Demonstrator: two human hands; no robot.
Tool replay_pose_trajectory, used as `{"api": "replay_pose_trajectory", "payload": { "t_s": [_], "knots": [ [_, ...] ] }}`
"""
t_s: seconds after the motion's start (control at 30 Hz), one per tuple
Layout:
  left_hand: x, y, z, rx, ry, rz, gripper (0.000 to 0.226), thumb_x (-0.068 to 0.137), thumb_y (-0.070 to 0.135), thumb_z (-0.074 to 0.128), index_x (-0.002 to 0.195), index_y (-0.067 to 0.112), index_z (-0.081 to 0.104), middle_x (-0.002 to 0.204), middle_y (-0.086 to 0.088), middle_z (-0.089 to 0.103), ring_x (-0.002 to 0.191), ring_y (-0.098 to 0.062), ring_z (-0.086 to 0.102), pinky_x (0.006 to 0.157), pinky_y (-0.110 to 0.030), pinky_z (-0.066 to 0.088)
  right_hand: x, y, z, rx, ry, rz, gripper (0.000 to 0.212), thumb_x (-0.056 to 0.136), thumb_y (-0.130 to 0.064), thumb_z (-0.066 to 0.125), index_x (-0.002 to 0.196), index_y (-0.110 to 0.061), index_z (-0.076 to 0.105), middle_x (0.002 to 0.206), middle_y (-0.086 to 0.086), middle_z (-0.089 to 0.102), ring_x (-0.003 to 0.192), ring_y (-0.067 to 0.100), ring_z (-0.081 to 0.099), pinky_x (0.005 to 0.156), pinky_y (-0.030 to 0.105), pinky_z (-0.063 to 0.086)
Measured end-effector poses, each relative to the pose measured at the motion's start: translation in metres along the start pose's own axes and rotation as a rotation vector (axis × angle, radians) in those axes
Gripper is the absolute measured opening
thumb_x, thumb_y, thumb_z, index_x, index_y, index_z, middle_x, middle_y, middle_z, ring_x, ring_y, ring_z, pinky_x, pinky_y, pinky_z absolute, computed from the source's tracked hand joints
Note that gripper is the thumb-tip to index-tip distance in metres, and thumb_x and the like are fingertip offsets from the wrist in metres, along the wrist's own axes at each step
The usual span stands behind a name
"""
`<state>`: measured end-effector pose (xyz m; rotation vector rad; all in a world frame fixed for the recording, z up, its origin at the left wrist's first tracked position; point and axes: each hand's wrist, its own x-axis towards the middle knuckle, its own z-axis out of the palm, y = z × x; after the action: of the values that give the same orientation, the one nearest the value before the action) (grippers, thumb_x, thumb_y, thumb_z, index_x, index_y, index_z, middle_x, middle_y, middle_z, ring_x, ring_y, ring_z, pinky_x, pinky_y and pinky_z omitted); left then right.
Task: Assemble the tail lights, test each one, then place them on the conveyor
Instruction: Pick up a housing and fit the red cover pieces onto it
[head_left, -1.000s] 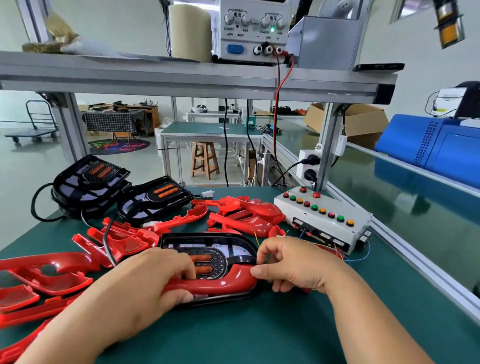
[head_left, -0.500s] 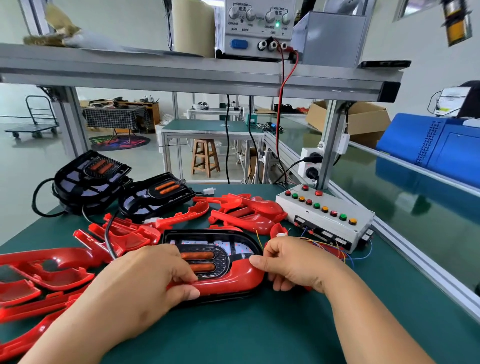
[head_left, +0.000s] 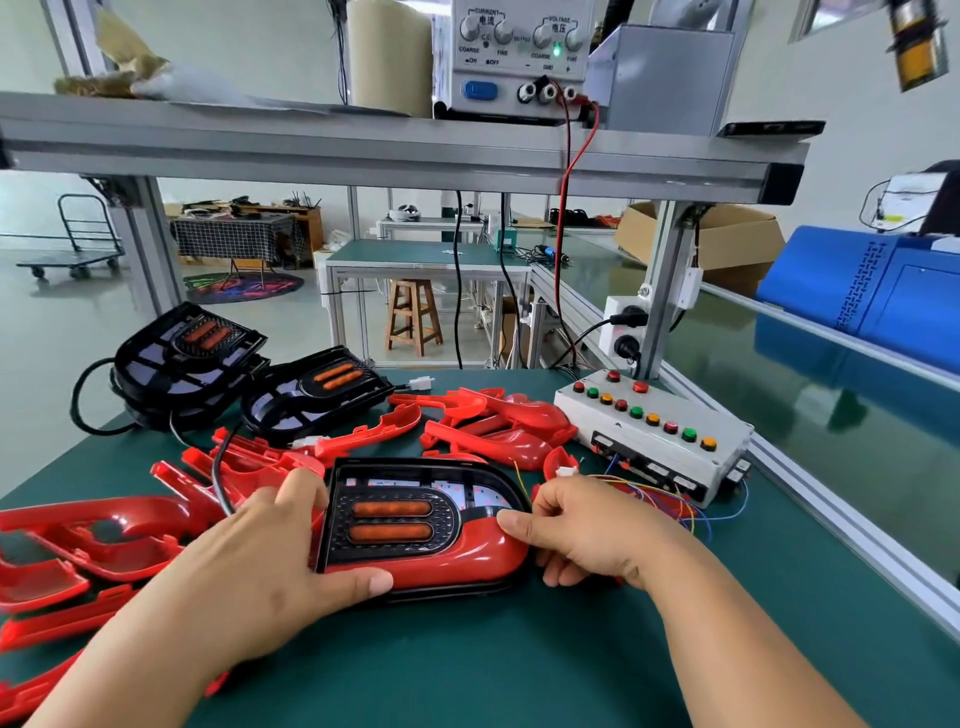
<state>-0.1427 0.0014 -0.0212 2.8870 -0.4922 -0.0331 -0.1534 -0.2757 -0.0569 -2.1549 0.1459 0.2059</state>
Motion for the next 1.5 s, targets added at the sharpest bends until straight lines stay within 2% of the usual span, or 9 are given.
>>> {"api": "replay_pose_trajectory", "payload": {
  "t_s": [0.1, 0.23, 0.3, 0.4, 0.47, 0.63, 1.07, 1.23, 1.5],
  "knots": [
    [0.004, -0.005, 0.004, -0.099, -0.089, -0.017, 0.097, 0.068, 0.084, 0.045, 0.143, 0.036, 0.005, 0.074, 0.008, 0.059, 0.067, -0.001, 0.058, 0.058, -0.014, 0.041, 0.001, 0.0, 0.003, 0.004, 0.027, 0.003, 0.044, 0.082, -0.054, 0.069, 0.079, -0.017, 0.046, 0.073, 0.007, 0.068, 0.06, 0.015, 0.069, 0.058, 0.028, 0.057],
    [0.011, -0.005, 0.009, -0.205, -0.104, 0.006, 0.099, 0.077, 0.078, 0.037, 0.15, 0.038, -0.016, 0.123, 0.01, 0.056, 0.102, -0.004, 0.056, 0.09, -0.021, 0.042, 0.003, -0.003, 0.007, 0.007, 0.063, 0.015, 0.04, 0.086, -0.054, 0.064, 0.081, -0.018, 0.047, 0.076, 0.004, 0.067, 0.06, 0.012, 0.068, 0.058, 0.025, 0.056],
    [0.013, -0.006, 0.01, -0.273, -0.06, 0.011, 0.096, 0.076, 0.076, 0.042, 0.152, 0.039, -0.004, 0.13, 0.014, 0.055, 0.103, 0.001, 0.054, 0.082, -0.011, 0.039, 0.004, -0.004, 0.009, 0.043, 0.087, 0.034, 0.038, 0.088, -0.053, 0.061, 0.083, -0.018, 0.047, 0.078, 0.004, 0.067, 0.061, 0.012, 0.068, 0.058, 0.025, 0.055],
    [0.018, -0.008, 0.012, -0.682, -0.035, 0.062, 0.048, 0.081, 0.054, 0.064, 0.124, 0.052, 0.044, 0.082, 0.015, 0.067, 0.069, 0.003, 0.06, 0.061, -0.011, 0.046, 0.004, -0.009, 0.012, 0.211, 0.116, 0.028, 0.034, 0.089, -0.046, 0.064, 0.091, -0.017, 0.046, 0.086, 0.012, 0.066, 0.063, 0.017, 0.068, 0.06, 0.028, 0.055],
    [0.019, -0.008, 0.013, -0.929, -0.043, 0.06, 0.03, 0.083, 0.039, 0.069, 0.109, 0.046, 0.057, 0.074, 0.009, 0.068, 0.063, -0.006, 0.064, 0.057, -0.019, 0.051, 0.003, -0.014, 0.016, 0.43, 0.172, 0.008, 0.033, 0.087, -0.038, 0.069, 0.1, -0.017, 0.047, 0.096, 0.018, 0.067, 0.064, 0.02, 0.067, 0.059, 0.029, 0.056],
    [0.024, -0.009, 0.015, -1.287, -0.079, 0.017, 0.049, 0.067, 0.027, 0.073, 0.113, 0.031, 0.058, 0.09, 0.004, 0.073, 0.075, -0.014, 0.07, 0.064, -0.022, 0.056, 0.002, -0.023, 0.021, 0.864, 0.073, -0.065, 0.034, 0.071, -0.033, 0.073, 0.094, -0.009, 0.064, 0.083, 0.001, 0.073, 0.065, 0.008, 0.065, 0.06, 0.021, 0.05],
    [0.029, -0.013, 0.017, -1.327, -0.09, -0.005, 0.041, 0.067, 0.024, 0.073, 0.107, 0.026, 0.069, 0.101, -0.003, 0.073, 0.085, -0.018, 0.069, 0.086, -0.036, 0.053, 0.004, -0.019, 0.029, 0.813, 0.093, -0.263, 0.061, 0.059, -0.052, 0.074, 0.111, -0.022, 0.063, 0.095, -0.003, 0.074, 0.079, 0.012, 0.069, 0.063, 0.028, 0.054],
    [0.029, -0.01, 0.018, -1.348, -0.103, 0.038, 0.043, 0.073, 0.02, 0.071, 0.116, 0.02, 0.067, 0.117, -0.005, 0.07, 0.111, -0.024, 0.065, 0.102, -0.045, 0.046, 0.007, -0.017, 0.029, 0.766, 0.143, -0.285, 0.061, 0.062, -0.057, 0.071, 0.111, -0.021, 0.062, 0.093, -0.005, 0.074, 0.078, 0.01, 0.068, 0.059, 0.026, 0.052],
    [0.035, -0.014, 0.022, -1.384, -0.092, 0.064, 0.042, 0.069, 0.022, 0.074, 0.111, 0.024, 0.069, 0.115, -0.005, 0.071, 0.101, -0.016, 0.067, 0.081, -0.03, 0.05, 0.008, -0.017, 0.03, 0.78, 0.163, -0.311, 0.054, 0.068, -0.052, 0.066, 0.11, -0.018, 0.06, 0.082, -0.009, 0.071, 0.068, 0.006, 0.065, 0.053, 0.021, 0.048]
  ]
}}
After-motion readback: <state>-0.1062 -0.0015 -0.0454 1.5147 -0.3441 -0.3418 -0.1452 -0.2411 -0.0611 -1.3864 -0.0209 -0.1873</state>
